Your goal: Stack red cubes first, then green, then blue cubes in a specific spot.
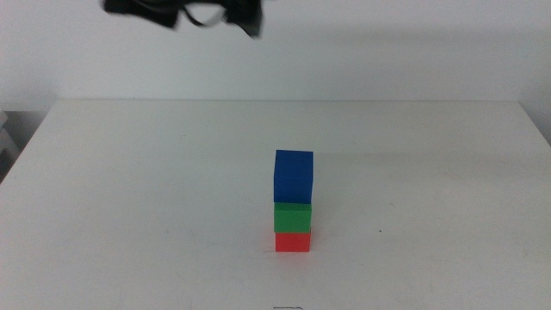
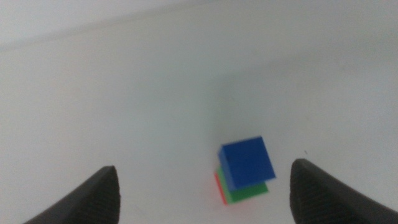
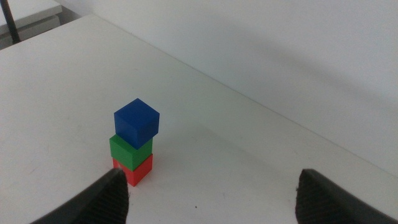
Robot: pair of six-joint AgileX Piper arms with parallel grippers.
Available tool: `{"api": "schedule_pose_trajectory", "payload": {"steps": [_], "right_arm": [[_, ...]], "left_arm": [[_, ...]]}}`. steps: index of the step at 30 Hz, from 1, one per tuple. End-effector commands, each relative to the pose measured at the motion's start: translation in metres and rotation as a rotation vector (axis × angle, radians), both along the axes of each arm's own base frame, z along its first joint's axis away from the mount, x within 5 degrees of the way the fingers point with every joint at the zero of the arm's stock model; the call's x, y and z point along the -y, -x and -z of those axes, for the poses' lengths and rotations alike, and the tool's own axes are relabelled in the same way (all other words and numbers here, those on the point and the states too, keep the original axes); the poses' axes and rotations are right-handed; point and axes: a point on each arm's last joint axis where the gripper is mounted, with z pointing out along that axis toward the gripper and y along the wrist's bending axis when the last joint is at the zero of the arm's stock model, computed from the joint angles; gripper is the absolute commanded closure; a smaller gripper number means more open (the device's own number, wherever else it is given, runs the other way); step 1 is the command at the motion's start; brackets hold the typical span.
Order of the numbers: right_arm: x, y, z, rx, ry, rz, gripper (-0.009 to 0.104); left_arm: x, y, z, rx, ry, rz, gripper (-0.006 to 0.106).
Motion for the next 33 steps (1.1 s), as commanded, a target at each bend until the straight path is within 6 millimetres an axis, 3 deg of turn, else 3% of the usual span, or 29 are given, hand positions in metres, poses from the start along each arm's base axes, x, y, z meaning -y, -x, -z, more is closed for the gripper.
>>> {"api": "schedule_pose_trajectory", "payload": {"steps": [1,7,11,16,23,33], "right_arm": [[0.000,-0.002,-0.013,0.092,-0.028,-0.001,0.010],[0.001,-0.001,-0.013,0.098,-0.028,0.002,0.010],[0.001,-0.001,-0.013,0.094,-0.029,0.000,0.010],[0.001,-0.001,-0.013,0.094,-0.029,0.000,0.010],[0.001,-0.001,-0.013,0.095,-0.028,0.000,0.010],[0.001,-0.001,-0.013,0.095,-0.028,0.000,0.010]], "left_arm": [[-0.026,0.023,-0.026,0.069,-0.012,-0.036,0.007],[-0.074,0.036,-0.048,0.145,0.016,-0.125,0.007],[-0.110,0.052,-0.063,0.224,-0.009,-0.100,0.007],[-0.143,0.074,-0.080,0.335,0.001,-0.190,0.007],[-0.154,0.088,-0.086,0.370,0.021,-0.254,0.007],[-0.154,0.078,-0.082,0.351,0.000,-0.266,0.007]]}}
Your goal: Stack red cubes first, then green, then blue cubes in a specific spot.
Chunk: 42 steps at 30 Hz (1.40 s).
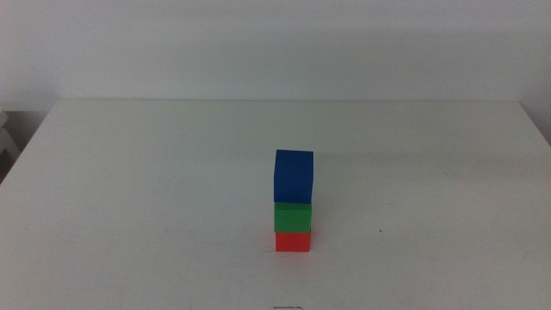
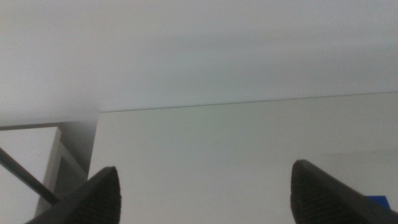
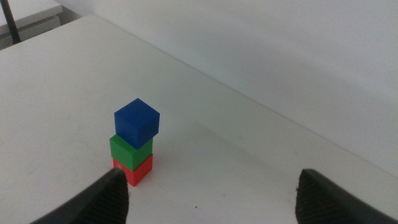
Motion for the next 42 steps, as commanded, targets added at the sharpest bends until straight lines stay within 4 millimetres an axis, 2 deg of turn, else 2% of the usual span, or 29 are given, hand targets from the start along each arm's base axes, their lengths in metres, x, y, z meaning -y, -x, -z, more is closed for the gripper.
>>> {"api": "schedule_pose_trajectory", "payload": {"steps": [1,12,15,19,23,28,32,37,42], "right_arm": [[0.001,-0.001,-0.013,0.095,-0.028,0.000,0.010],[0.001,-0.001,-0.013,0.095,-0.027,0.001,0.010],[0.001,-0.002,-0.012,0.093,-0.025,0.001,0.010],[-0.007,-0.008,0.003,0.085,-0.008,-0.012,0.010],[-0.015,-0.020,0.014,0.178,-0.060,-0.010,0.010],[-0.008,-0.036,0.031,0.238,-0.137,0.110,0.010],[0.007,-0.036,0.051,0.192,-0.208,0.242,0.010],[0.029,-0.015,0.091,0.183,-0.203,0.389,0.010],[0.041,0.008,0.136,0.190,-0.189,0.491,0.010]], "left_arm": [[-0.003,0.006,-0.010,0.065,0.000,-0.019,0.007],[-0.007,0.016,-0.008,0.027,-0.021,-0.042,0.007],[-0.011,0.029,-0.016,0.096,-0.024,-0.054,0.007],[-0.011,0.033,-0.023,0.236,-0.016,-0.043,0.007],[-0.007,0.027,-0.013,0.382,-0.004,-0.010,0.007],[-0.001,0.017,0.024,0.532,0.009,0.035,0.007],[0.001,0.023,0.077,0.622,0.015,0.069,0.007],[0.000,0.045,0.145,0.682,0.034,0.098,0.007],[-0.004,0.072,0.217,0.610,0.136,0.080,0.007]]}}
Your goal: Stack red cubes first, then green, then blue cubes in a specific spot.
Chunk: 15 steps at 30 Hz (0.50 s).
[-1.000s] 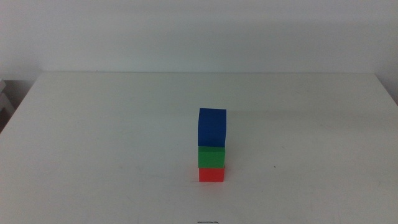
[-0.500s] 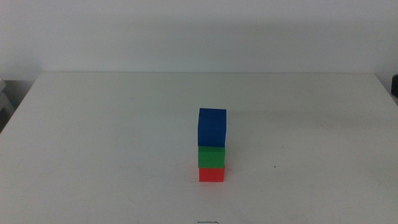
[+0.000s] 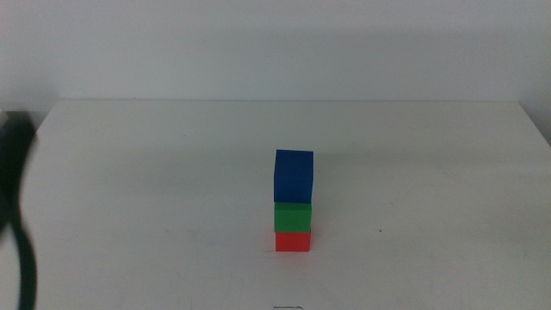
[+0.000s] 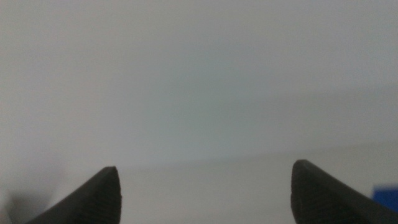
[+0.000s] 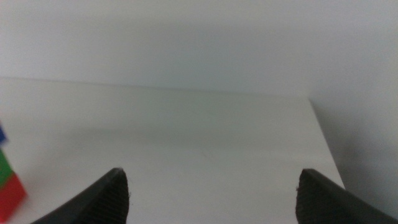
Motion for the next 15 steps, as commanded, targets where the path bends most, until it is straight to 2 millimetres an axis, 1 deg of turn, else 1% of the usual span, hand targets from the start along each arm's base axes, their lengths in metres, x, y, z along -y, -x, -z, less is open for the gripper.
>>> {"api": "schedule_pose_trajectory", "payload": {"steps": [1,3,6,10,12,15], "right_arm": [[0.003,0.006,0.006,0.089,0.006,0.028,0.010],[0.004,0.011,0.026,0.073,0.008,0.042,0.010],[0.004,0.017,0.051,0.065,0.009,0.045,0.010],[0.005,0.020,0.076,0.061,0.009,0.043,0.010],[0.004,0.021,0.084,0.074,0.006,0.040,0.010],[0.003,0.019,0.094,0.102,0.003,0.032,0.010]], "left_arm": [[-0.001,0.012,0.012,0.079,0.092,0.010,0.007],[-0.003,0.023,0.038,0.063,0.113,0.008,0.007],[-0.007,0.035,0.066,0.076,0.115,-0.018,0.007],[-0.012,0.048,0.090,0.131,0.119,-0.080,0.007],[-0.014,0.051,0.097,0.159,0.119,-0.107,0.007],[-0.014,0.048,0.108,0.124,0.106,-0.115,0.007]]}}
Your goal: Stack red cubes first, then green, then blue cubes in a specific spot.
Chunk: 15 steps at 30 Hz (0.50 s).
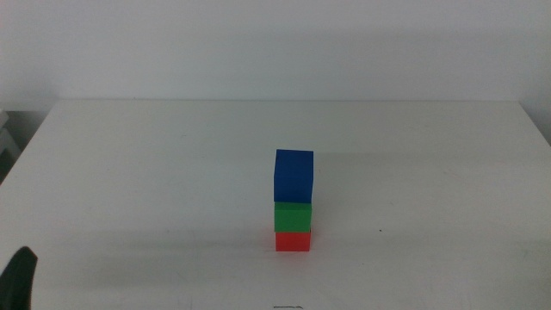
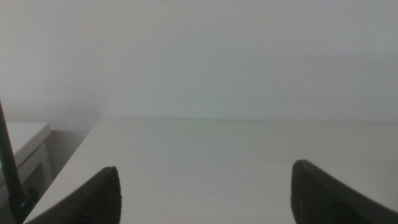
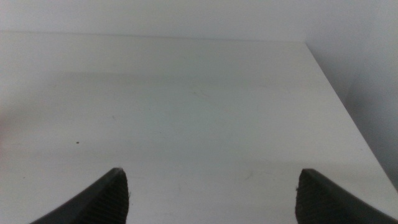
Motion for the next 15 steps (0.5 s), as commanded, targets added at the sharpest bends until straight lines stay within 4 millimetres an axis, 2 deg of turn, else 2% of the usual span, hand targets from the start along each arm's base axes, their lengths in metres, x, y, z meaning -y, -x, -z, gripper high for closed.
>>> {"api": "schedule_pose_trajectory", "payload": {"steps": [1,6,15], "right_arm": [[-0.001,-0.003,-0.009,0.119,0.009,-0.009,0.010],[-0.002,-0.006,0.003,0.151,-0.006,-0.020,0.010],[-0.003,-0.004,0.001,0.176,-0.034,-0.017,0.010]], "left_arm": [[0.000,0.002,-0.009,0.102,0.005,-0.002,0.007],[0.000,0.001,-0.003,0.061,-0.017,-0.003,0.007],[0.000,0.001,-0.004,0.070,-0.016,-0.003,0.007]]}}
